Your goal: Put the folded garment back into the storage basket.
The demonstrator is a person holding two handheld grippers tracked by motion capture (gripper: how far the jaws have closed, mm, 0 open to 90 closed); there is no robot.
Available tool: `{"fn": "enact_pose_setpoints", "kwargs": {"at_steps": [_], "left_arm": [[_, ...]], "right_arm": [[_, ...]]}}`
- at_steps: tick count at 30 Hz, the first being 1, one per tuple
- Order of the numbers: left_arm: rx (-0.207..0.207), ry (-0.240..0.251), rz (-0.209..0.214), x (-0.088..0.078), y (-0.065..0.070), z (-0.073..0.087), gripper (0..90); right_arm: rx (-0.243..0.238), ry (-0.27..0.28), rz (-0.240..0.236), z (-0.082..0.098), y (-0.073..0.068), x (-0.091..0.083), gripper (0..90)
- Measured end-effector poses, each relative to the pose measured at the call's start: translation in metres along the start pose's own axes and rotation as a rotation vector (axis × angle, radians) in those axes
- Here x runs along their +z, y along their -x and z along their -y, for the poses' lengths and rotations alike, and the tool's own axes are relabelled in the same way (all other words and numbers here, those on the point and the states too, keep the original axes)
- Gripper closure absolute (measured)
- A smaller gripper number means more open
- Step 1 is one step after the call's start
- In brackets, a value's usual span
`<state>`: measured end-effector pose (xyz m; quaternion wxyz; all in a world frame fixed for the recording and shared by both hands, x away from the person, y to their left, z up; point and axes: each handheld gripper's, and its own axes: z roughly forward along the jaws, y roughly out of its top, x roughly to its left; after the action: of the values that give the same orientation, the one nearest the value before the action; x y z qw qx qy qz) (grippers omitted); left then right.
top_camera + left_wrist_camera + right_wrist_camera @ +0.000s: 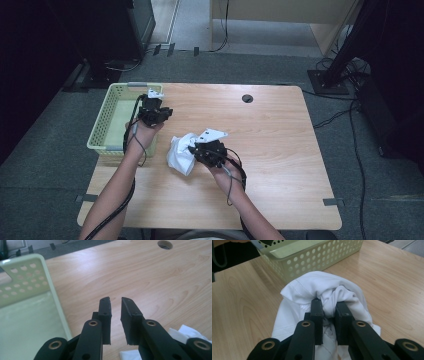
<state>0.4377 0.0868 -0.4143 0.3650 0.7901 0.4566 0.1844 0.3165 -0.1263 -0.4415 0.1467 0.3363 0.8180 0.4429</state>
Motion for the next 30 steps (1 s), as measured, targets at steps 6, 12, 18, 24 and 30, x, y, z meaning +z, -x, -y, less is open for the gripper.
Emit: {"fn": "enact_pose_setpoints", "kwargs": {"at_steps": [6,12,18,24,30], "left_arm": [[-0.005,-0.004,0.003,0.000,0.003,0.009,73.0],[0.009,-0.016,-0.012,-0.001,0.010,0.024,63.5],[-0.014,0.009,-0.016,-0.002,0.018,0.039,55.9],[-0.011,0.016,0.019,-0.004,0.034,0.047,52.0],[-0.010,0.021,0.008,0.003,0.042,0.061,49.1]], "right_arm": [[-0.013,0.002,-0.001,0.009,-0.011,-0.003,80.7],[-0.011,0.001,-0.007,0.019,-0.019,-0.005,80.7],[0.009,0.006,-0.015,0.031,-0.024,-0.005,80.7],[0.021,0.003,-0.015,0.044,-0.031,-0.006,80.7],[0.047,-0.005,-0.021,0.057,-0.030,-0.006,80.7]]}}
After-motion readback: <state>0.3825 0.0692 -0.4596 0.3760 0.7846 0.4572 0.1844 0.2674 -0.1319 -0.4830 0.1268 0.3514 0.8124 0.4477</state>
